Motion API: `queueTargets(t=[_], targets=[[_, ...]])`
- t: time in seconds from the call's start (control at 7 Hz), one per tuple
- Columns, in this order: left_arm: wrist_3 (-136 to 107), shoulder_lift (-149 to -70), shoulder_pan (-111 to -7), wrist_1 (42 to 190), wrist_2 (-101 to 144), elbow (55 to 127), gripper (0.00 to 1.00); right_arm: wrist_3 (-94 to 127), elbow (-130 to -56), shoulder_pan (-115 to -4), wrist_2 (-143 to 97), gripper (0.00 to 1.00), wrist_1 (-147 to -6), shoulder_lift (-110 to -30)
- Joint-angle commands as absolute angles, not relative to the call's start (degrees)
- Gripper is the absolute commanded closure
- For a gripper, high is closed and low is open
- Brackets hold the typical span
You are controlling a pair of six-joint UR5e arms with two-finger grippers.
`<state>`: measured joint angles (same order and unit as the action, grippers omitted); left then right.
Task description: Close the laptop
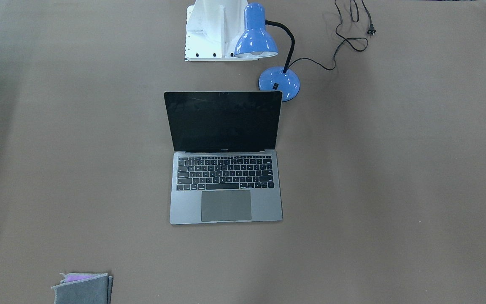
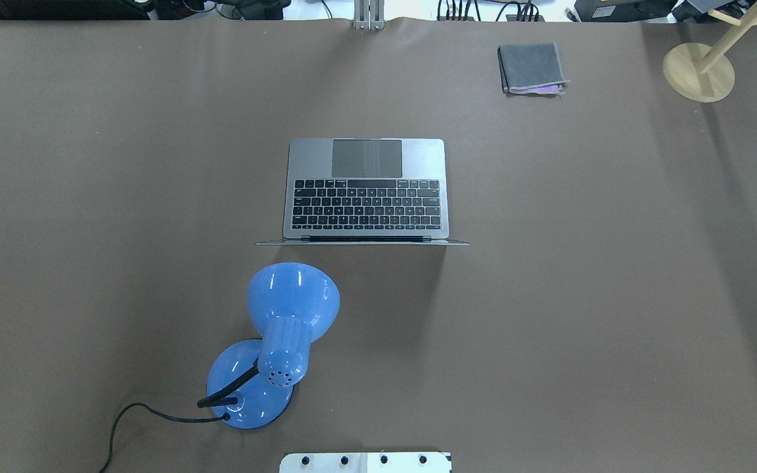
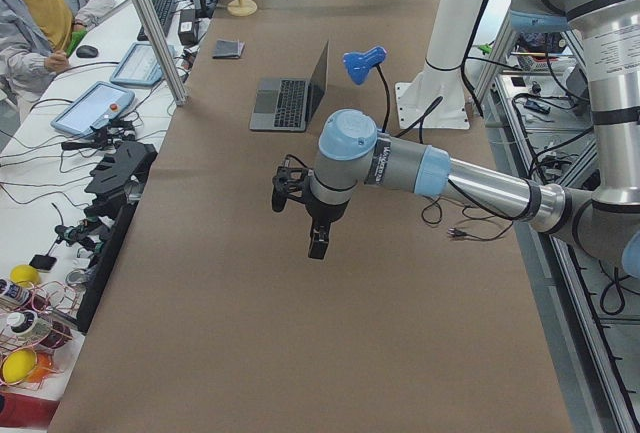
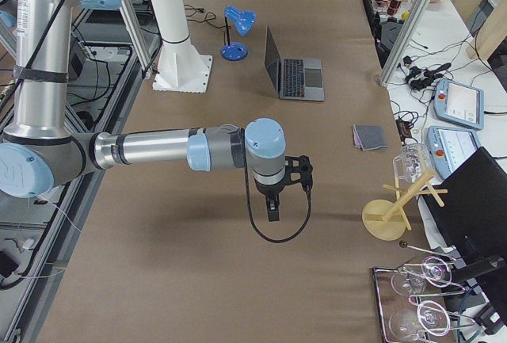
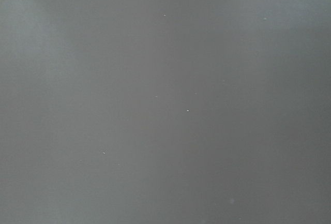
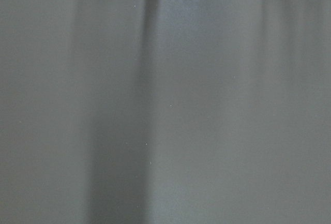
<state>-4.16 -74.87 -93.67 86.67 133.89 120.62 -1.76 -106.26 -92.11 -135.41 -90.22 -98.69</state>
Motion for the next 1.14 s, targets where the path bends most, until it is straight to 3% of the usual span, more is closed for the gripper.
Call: queueTargets(t=[0.0,1.0], targets=[[-4.13,-74.27,-93.69,87.44,133.86,120.59,0.01,-1.84,-106.35,-92.11,-133.44,0.00,-90.35,-98.61],[-4.22,-73.92,-93.43,87.80,134.30,120.15,0.02,-1.67,-106.44,-92.02,-133.95,0.00,-89.91,-99.23]])
